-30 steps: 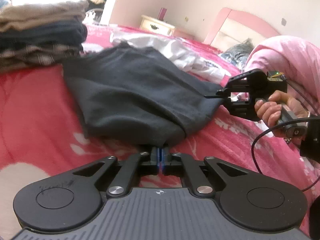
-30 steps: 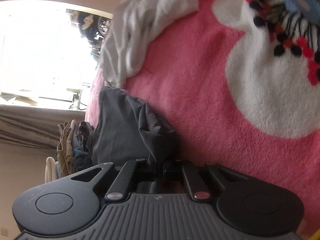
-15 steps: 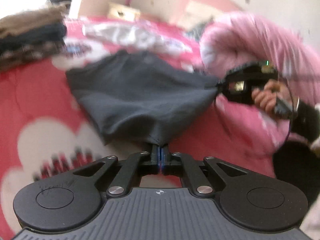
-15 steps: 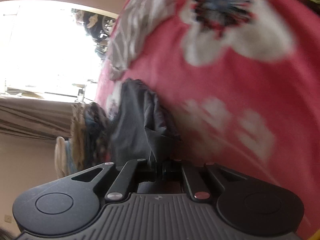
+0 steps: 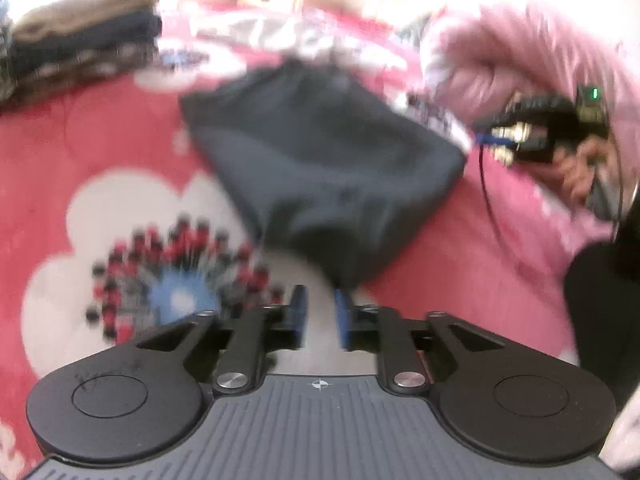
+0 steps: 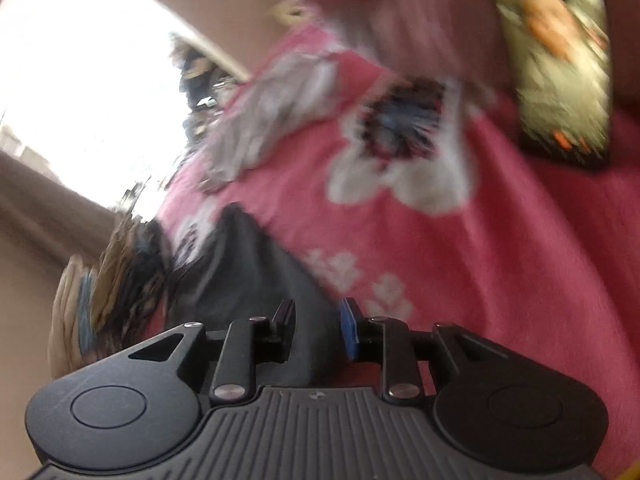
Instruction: Fold clothes
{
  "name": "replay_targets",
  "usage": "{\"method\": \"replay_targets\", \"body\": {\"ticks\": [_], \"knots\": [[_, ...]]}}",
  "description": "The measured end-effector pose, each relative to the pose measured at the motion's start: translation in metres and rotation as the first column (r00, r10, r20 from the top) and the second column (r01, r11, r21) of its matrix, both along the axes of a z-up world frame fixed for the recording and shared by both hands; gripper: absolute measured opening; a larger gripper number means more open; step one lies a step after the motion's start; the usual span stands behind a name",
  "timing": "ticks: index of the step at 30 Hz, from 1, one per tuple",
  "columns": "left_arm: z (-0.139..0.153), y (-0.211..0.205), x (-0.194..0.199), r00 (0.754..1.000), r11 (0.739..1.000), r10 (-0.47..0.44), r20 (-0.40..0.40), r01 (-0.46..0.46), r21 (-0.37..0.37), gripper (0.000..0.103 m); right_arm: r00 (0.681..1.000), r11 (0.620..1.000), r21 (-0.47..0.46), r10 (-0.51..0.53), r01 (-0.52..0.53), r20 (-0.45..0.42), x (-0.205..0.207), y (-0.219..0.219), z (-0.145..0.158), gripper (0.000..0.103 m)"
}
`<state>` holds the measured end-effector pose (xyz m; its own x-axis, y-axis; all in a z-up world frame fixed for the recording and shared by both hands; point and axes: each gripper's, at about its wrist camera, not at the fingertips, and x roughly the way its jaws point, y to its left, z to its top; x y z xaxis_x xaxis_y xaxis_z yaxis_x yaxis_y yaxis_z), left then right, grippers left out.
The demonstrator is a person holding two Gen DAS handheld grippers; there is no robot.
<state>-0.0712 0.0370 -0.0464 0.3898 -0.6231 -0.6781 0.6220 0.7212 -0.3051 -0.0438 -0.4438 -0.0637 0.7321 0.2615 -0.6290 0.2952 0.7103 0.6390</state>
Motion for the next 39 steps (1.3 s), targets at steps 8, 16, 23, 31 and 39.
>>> {"method": "replay_targets", "body": {"ticks": [8,16,23,31,39], "knots": [[-0.034,-0.027,0.034,0.985,0.989,0.132,-0.113,-0.139,-0.058,0.032,0.996,0.971,-0.223,0.091,-0.09,-0.006,0.025,0.04,-0.027,0.022],[-0.024,-0.005,0.035,0.965,0.962,0.202,-0.166,-0.227,-0.15,0.041,0.984,0.957,-0.29,0.06,-0.009,0.166,-0.001,0.041,-0.004,0.022],[-0.022,0.008,0.043,0.934,0.929,0.276,-0.227,-0.32,-0.187,0.051,0.923,0.9,-0.408,0.279,-0.155,0.264,0.019,0.091,0.034,0.028],[-0.025,0.02,0.045,0.909,0.906,0.31,-0.279,-0.371,-0.202,0.052,0.807,0.795,-0.284,0.581,-0.536,0.102,0.054,0.17,0.018,0.028],[-0.027,0.031,0.045,0.903,0.902,0.31,-0.297,-0.378,-0.207,0.053,0.711,0.705,-0.149,0.703,-0.693,0.017,0.028,0.22,-0.012,0.029]]}}
